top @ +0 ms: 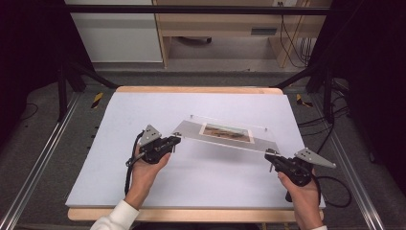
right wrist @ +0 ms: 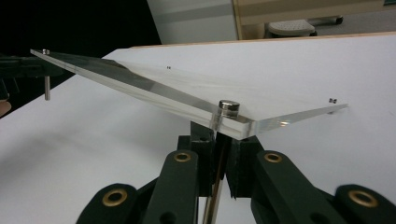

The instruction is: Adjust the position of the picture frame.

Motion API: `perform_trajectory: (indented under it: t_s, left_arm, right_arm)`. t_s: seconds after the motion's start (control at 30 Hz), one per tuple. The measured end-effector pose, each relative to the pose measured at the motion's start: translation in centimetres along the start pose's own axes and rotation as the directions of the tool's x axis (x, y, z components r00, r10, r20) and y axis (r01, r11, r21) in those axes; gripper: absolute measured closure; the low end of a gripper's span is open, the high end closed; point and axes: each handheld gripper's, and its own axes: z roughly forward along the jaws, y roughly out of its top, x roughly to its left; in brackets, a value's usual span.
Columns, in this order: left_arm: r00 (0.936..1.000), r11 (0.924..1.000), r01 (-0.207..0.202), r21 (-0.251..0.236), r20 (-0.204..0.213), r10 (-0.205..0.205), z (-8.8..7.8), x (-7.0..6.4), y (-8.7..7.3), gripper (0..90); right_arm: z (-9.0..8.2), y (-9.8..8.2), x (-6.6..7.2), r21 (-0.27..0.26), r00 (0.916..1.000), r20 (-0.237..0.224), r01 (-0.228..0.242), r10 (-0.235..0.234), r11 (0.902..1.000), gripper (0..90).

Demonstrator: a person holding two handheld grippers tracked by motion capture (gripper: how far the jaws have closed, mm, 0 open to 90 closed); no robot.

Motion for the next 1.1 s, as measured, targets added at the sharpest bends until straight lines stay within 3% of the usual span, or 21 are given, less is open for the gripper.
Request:
perform_trajectory:
  t_s: [0.13, 0.27, 0.43, 0.67, 1.1]
  left_arm:
    - [0.9997, 1.0000, 0.000, -0.007, -0.024, 0.000, -0.9, 0.7, 0.1, 83.0]
    - [0.9984, 0.9995, -0.032, -0.004, -0.046, 0.032, -1.6, 1.3, 0.2, 82.3]
    - [0.9984, 0.9999, -0.005, -0.013, -0.057, 0.004, -1.9, 2.3, -0.1, 82.3]
    - [0.9983, 0.9995, 0.015, -0.028, -0.057, -0.017, -2.0, 2.6, -0.2, 82.2]
    - [0.9960, 0.9983, 0.009, -0.058, -0.088, -0.014, -3.6, 3.1, -0.3, 82.1]
  right_arm:
    - [1.0, 0.5, 0.6, 0.009, 0.9998, -0.013, 0.013, -0.013, 0.9999, 82.7]
    - [2.1, 1.0, 1.2, 0.015, 0.9996, -0.022, 0.019, -0.019, 0.9997, 82.6]
    - [3.4, 1.7, 1.6, 0.033, 0.9991, -0.028, 0.032, -0.031, 0.9989, 82.5]
    - [4.0, 2.5, 1.6, 0.030, 0.9990, -0.031, 0.032, -0.031, 0.9990, 82.9]
    - [5.7, 2.6, 1.9, 0.006, 0.9977, -0.063, 0.023, -0.023, 0.9997, 83.0]
